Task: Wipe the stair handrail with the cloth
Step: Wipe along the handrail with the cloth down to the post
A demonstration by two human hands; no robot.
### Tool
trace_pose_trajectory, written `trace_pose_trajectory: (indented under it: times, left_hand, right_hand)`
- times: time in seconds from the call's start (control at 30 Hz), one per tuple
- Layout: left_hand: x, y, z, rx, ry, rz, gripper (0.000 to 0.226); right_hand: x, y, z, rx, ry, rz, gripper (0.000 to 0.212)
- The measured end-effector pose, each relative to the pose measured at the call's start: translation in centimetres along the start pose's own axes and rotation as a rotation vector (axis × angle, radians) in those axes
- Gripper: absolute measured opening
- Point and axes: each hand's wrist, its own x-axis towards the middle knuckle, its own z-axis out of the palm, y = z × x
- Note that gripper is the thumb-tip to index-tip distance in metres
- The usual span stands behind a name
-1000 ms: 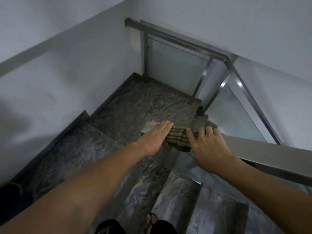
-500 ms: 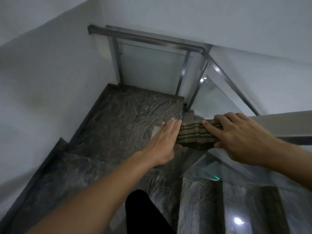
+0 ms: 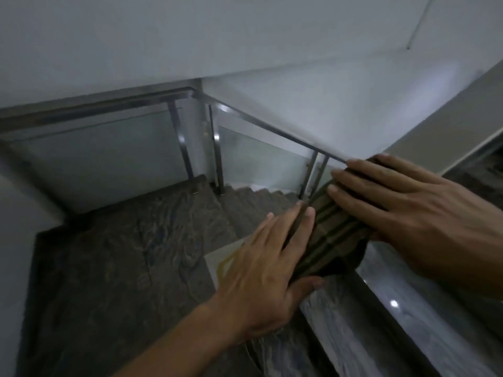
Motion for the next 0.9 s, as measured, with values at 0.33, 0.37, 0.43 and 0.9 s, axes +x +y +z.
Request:
trace_pose_trajectory:
  times: [0.33,0.37,0.43,0.9]
  left_hand:
    - [-1.6,-5.8,0.2,-0.59,-0.11,0.175,0.069]
    - [-1.6,-6.4,0.4,-0.63,-0.117,0.2,0.068]
    - [-1.9,-7.4,0.3,-0.68,-0.155,0.248,0.071]
    - [-2.4,-12.3,0.0,-1.164,-0.468,0.25,0.067]
  right_hand:
    - [1.1,-10.3,-1.6,-0.004,-0.179,0.489,0.061]
    - [1.4,-11.6,-1.5,-0.019,-0.192,0.54,0.061]
    - [2.2,-14.7,-1.3,-0.005,-0.204,0.659,0.059]
    - [9.7,-28.0,4.4,0.195,0.394,1.339,0.043]
